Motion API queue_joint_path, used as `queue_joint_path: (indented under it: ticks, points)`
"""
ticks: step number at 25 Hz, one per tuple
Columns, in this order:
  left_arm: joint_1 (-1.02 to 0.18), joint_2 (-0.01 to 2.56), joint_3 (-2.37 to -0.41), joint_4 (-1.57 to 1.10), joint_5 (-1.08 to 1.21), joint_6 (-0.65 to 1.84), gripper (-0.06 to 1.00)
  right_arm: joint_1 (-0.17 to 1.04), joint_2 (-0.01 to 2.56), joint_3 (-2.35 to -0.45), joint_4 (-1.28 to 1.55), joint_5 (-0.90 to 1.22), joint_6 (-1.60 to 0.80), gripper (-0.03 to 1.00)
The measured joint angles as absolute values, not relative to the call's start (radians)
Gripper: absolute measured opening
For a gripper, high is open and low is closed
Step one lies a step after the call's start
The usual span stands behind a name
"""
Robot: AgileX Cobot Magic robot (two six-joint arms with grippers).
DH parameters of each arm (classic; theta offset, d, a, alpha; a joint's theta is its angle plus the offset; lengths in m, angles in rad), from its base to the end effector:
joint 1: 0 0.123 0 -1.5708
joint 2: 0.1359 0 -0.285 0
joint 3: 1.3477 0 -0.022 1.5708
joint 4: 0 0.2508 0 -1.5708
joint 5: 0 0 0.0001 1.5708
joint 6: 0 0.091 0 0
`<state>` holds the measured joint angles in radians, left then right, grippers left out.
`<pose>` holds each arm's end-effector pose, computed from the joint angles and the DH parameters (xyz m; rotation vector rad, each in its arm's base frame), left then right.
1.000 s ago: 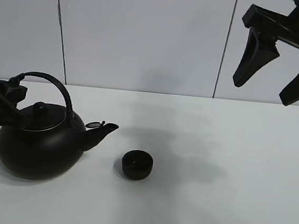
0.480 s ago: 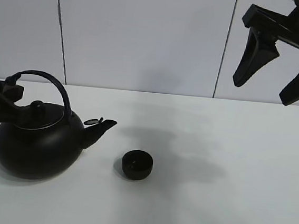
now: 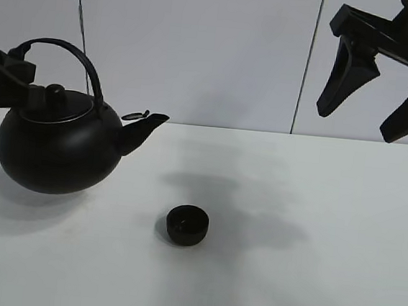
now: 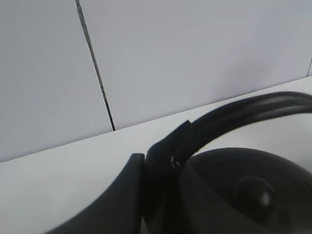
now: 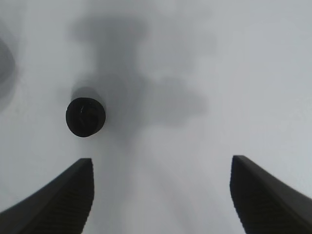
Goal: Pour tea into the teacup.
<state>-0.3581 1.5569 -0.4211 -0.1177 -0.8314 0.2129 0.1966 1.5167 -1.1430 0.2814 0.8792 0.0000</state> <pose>0.2531 -0.0863 0.1795 0.3751 1.7517 -0.0834 0.2969 0.0790 0.2762 -0.0834 2.7366 0.4020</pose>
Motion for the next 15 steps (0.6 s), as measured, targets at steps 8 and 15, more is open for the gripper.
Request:
queue_joint_path:
  ticks: [8,15]
  points:
    - [-0.434,1.557,-0.421,-0.118,-0.766,0.212,0.11,0.197,1.517,-1.143,0.281,0.877,0.000,0.54]
    - [-0.457,1.557,-0.421,-0.186,-0.761,0.203,0.11,0.197,1.517,-1.143,0.283,0.892,0.000,0.54]
